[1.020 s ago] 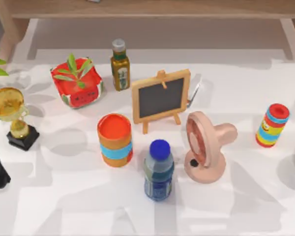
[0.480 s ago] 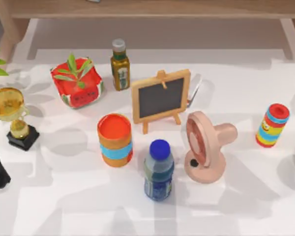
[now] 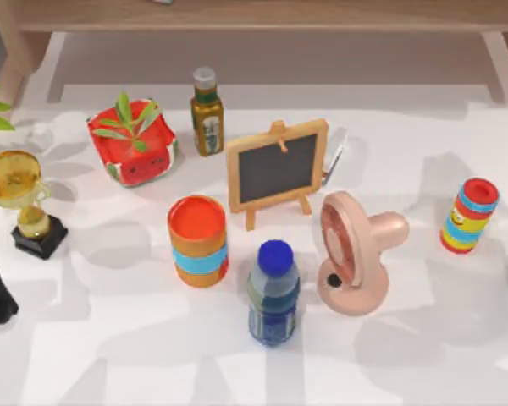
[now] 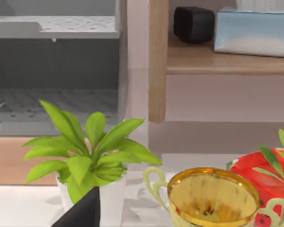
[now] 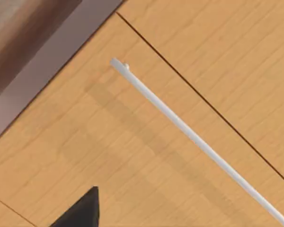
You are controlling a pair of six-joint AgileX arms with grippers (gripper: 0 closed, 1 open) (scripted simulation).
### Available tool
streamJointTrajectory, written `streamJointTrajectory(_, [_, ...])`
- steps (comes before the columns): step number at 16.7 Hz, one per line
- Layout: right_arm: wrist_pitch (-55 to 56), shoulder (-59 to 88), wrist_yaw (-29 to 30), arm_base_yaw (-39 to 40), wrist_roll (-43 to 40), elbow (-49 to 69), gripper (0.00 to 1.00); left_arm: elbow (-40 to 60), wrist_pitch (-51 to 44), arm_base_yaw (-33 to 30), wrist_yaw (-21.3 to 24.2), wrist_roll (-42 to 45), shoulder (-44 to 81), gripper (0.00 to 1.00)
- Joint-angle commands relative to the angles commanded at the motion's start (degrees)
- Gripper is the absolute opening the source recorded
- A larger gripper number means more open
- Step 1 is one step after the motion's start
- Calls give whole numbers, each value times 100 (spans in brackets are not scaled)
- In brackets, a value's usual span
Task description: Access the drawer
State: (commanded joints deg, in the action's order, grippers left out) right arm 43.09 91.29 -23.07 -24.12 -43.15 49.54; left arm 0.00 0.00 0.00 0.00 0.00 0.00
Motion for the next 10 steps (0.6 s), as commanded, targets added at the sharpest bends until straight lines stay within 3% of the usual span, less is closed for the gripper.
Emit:
streamJointTrajectory(6, [1714, 2786, -97, -175, -3151, 916, 100, 0, 0, 0, 0, 0, 0, 100])
streamJointTrajectory(10, [2438, 3837, -115, -214, -4349, 1267, 100, 0, 0, 0, 0, 0, 0, 100])
